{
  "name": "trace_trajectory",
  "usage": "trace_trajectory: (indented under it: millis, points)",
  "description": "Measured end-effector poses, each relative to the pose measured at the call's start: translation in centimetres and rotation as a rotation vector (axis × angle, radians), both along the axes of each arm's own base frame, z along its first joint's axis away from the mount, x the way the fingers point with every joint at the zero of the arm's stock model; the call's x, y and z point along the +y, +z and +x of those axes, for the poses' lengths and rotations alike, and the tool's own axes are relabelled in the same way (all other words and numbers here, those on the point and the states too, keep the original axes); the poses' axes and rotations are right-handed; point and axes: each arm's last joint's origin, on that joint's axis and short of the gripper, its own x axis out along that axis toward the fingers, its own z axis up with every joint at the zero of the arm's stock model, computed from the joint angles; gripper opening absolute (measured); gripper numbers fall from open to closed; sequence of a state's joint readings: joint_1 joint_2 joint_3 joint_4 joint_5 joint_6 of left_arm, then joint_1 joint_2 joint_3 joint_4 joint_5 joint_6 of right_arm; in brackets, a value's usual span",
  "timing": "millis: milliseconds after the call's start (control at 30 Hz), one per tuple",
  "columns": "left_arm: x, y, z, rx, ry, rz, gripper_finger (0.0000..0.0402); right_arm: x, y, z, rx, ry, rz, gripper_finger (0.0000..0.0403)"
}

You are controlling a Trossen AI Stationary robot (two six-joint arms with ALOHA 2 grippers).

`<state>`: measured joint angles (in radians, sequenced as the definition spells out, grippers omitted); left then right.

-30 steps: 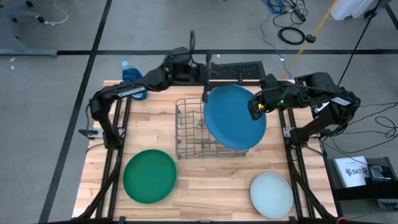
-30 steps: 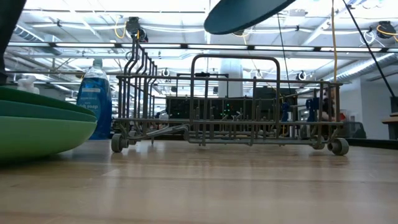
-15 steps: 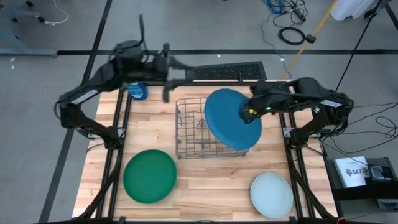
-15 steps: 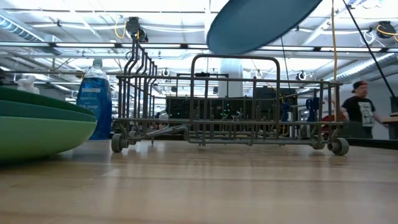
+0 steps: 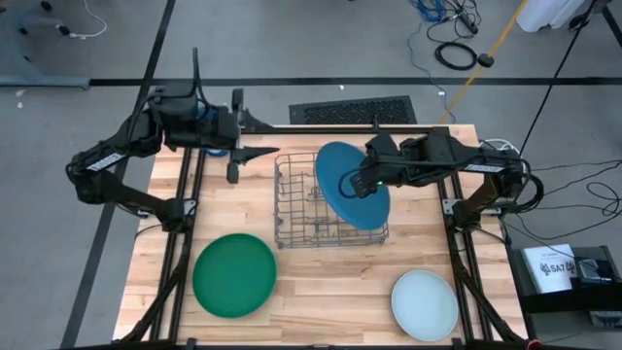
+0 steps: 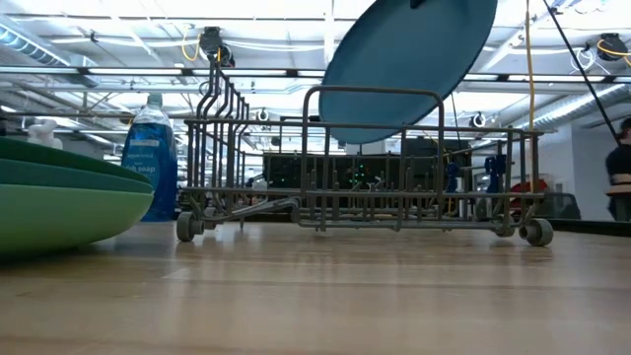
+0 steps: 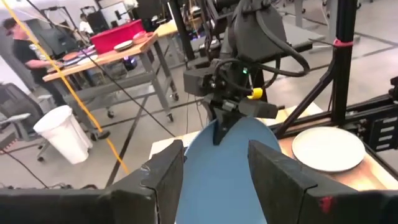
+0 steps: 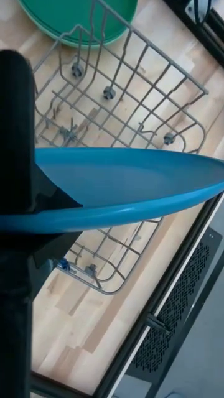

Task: Sort dishes
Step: Put the blue plate into the dish rack

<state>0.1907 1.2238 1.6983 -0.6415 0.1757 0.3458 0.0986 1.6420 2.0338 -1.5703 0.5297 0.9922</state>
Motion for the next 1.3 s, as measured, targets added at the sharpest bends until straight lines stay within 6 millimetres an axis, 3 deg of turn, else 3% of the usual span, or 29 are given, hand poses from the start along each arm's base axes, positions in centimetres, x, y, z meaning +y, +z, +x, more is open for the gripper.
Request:
trace_trajectory:
  millis: [267,500,733,1000,1300]
  points:
    - [0.1,-2.2,0.5,0.065,-0.008,0.027,0.0180,-0.1,1.1,-1.6,-0.041,0.009,0.005,0.0007]
    - [1.3,-6.3,6.3,0.189,-0.033,0.137,0.0180,-0.2,1.5,-2.1,-0.054,0.006,-0.003,0.0007]
    - [5.0,-9.2,11.2,0.189,0.079,0.241,0.0180,0.4,1.4,-1.9,-0.050,0.023,-0.012,0.0007]
    - [8.4,-9.3,12.4,0.141,0.003,0.182,0.0180,1.5,1.4,-2.0,-0.061,0.048,-0.028,0.0006]
    - [9.6,-10.2,13.3,0.137,-0.132,0.081,0.0180,1.6,1.4,-2.0,-0.061,0.048,-0.040,0.0006]
